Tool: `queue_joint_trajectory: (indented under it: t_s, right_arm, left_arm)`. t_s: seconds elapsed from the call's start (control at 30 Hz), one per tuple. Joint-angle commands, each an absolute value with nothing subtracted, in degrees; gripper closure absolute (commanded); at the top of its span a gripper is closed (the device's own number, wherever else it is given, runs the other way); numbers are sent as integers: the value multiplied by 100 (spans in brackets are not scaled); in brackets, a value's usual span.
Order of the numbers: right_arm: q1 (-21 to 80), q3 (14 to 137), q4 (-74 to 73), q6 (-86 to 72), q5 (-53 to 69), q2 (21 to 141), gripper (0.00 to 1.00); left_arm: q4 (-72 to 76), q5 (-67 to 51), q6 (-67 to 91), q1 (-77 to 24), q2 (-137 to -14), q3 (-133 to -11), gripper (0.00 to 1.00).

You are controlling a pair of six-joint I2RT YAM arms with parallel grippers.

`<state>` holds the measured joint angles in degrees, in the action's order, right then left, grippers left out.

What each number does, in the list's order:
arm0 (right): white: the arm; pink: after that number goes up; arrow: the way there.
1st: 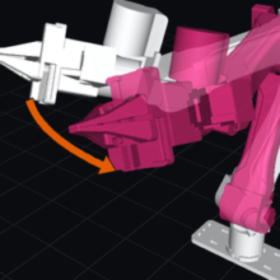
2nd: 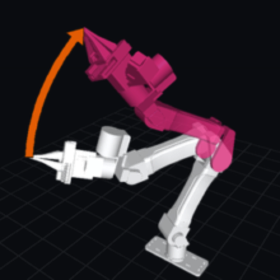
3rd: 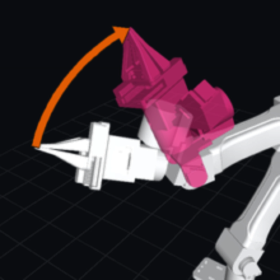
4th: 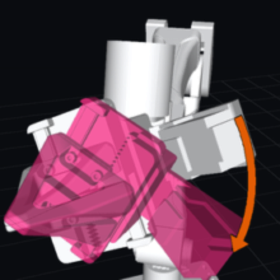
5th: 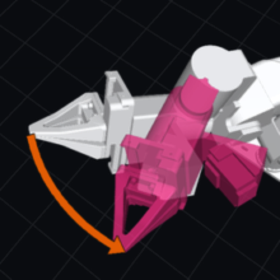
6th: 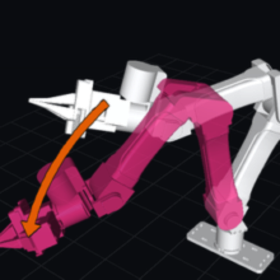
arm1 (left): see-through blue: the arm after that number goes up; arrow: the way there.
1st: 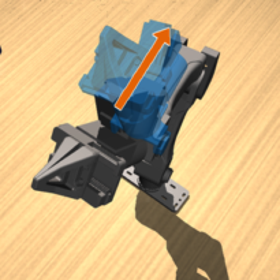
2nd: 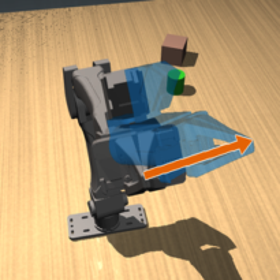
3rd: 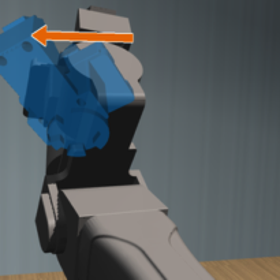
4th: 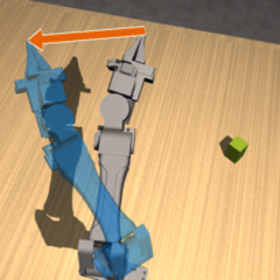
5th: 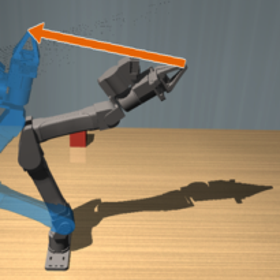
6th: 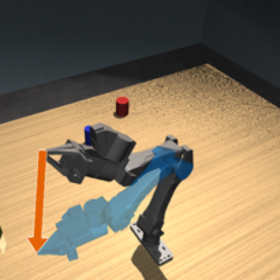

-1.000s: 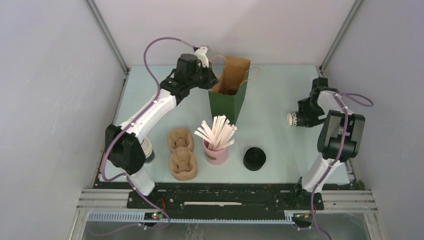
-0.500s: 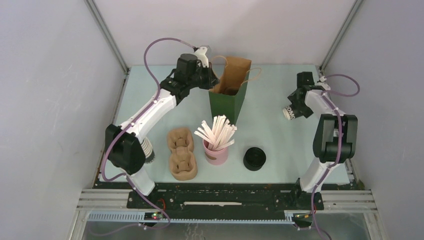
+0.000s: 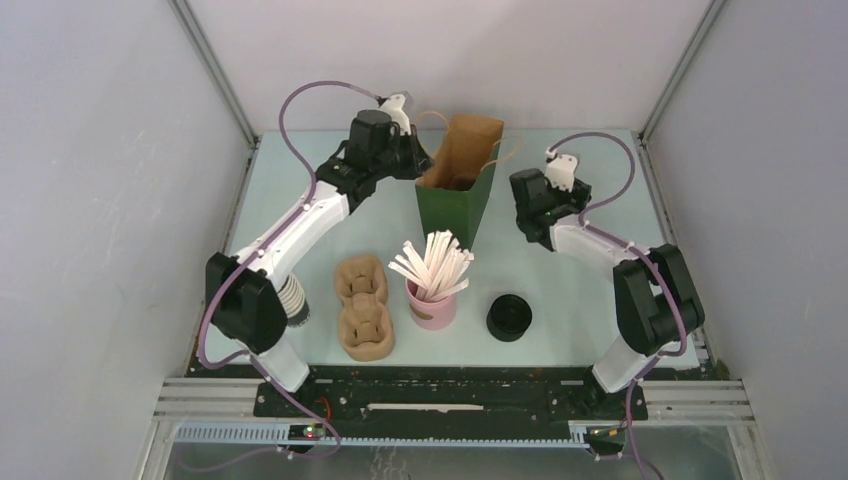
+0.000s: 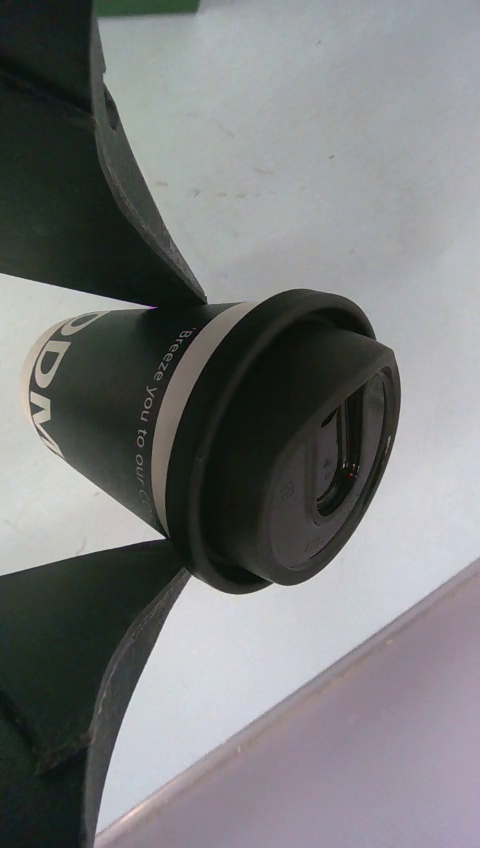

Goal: Pack the takeout coffee

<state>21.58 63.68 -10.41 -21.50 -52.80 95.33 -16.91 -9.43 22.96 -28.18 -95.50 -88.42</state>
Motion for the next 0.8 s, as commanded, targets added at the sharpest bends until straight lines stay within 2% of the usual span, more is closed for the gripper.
queue_joint_trajectory:
  t_s: [0.0, 0.13, 0.37, 0.77]
  right_arm:
    - [2741, 5760, 510, -1294, -6578, 9107, 11]
    - [3304, 5268, 1290, -1154, -7175, 9153, 11]
    - [3927, 5124, 1576, -1445, -7822, 9293, 11]
    - [4557, 5249, -787, -4077, -8172, 9549, 10]
  left_arm:
    - [-1912, -518, 2536, -2756, -9161, -8595, 100]
    - [-1949, -452, 2611, -2722, -8915, -8478, 100]
    - [-2096, -261, 2434, -2709, -8568, -8365, 100]
    - [-2196, -488, 2165, -2366, -8709, -8407, 100]
